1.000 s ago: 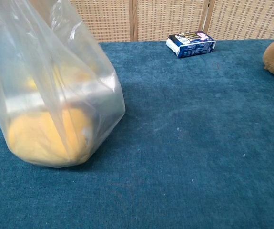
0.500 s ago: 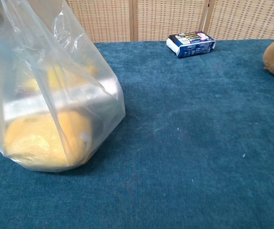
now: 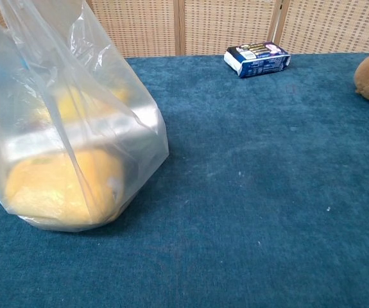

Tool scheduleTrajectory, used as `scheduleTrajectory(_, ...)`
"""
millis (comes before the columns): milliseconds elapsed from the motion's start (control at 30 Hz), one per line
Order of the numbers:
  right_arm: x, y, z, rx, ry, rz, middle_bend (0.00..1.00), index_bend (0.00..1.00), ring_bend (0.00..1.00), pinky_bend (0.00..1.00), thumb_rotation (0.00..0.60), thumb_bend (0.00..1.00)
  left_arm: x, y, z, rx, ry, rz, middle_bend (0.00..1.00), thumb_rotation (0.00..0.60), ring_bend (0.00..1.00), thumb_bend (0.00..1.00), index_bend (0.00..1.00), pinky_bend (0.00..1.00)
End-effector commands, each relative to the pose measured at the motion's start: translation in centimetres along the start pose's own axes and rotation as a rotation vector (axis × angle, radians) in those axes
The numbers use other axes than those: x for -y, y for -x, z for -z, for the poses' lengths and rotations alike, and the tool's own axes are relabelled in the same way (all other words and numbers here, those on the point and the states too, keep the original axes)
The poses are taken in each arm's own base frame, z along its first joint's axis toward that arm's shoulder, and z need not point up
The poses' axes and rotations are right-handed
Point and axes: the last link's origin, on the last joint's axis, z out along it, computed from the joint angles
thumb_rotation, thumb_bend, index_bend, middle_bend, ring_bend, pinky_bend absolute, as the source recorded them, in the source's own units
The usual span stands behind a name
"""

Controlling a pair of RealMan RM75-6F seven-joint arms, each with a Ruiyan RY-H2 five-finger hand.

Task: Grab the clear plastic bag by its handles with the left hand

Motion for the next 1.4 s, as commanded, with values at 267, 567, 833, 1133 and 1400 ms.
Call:
scheduleTrajectory(267, -0.2, -0.1, 0.2, -0.003, 0.008, -0.002, 0.37, 0.37, 0.28, 0.2, 0.404, 0.28, -0.2, 0.9, -1.0, 0.1, -0.027, -0.056, 0.3, 0.174, 0.26, 0.46, 0.24, 0.31)
scheduleTrajectory(567, -0.6, -0.2, 0.3, -0.007, 0.016, -0.005, 0.37, 0.37, 0.28, 0.2, 0.408, 0.28, -1.0, 1.9, -3.2, 0.152, -0.038, -0.035, 0.3, 0.064, 0.26, 0.46, 0.24, 0.3)
scheduleTrajectory(833, -0.8, -0.3, 0.5, -0.014, 0.023, -0.008, 0.37, 0.37, 0.28, 0.2, 0.407, 0.28, -1.2, 2.7, -5.3, 0.173, -0.08, -0.035, 0.3, 0.041, 0.26, 0.46, 0.24, 0.3)
scheduleTrajectory(1133, -1.0, -0.3, 0.7, -0.019, 0.023, -0.011, 0.37, 0.37, 0.28, 0.2, 0.404, 0.28, -1.3, 4.0, -7.5, 0.217, -0.085, 0.002, 0.3, 0.031, 0.26, 0.46, 0.24, 0.29)
scheduleTrajectory(1400, -1.1, -0.4, 0.8, -0.022, 0.028, -0.013, 0.37, 0.37, 0.28, 0.2, 0.408, 0.28, -1.2, 4.7, -8.5, 0.282, -0.059, 0.08, 0.3, 0.032, 0.26, 0.45, 0.24, 0.27)
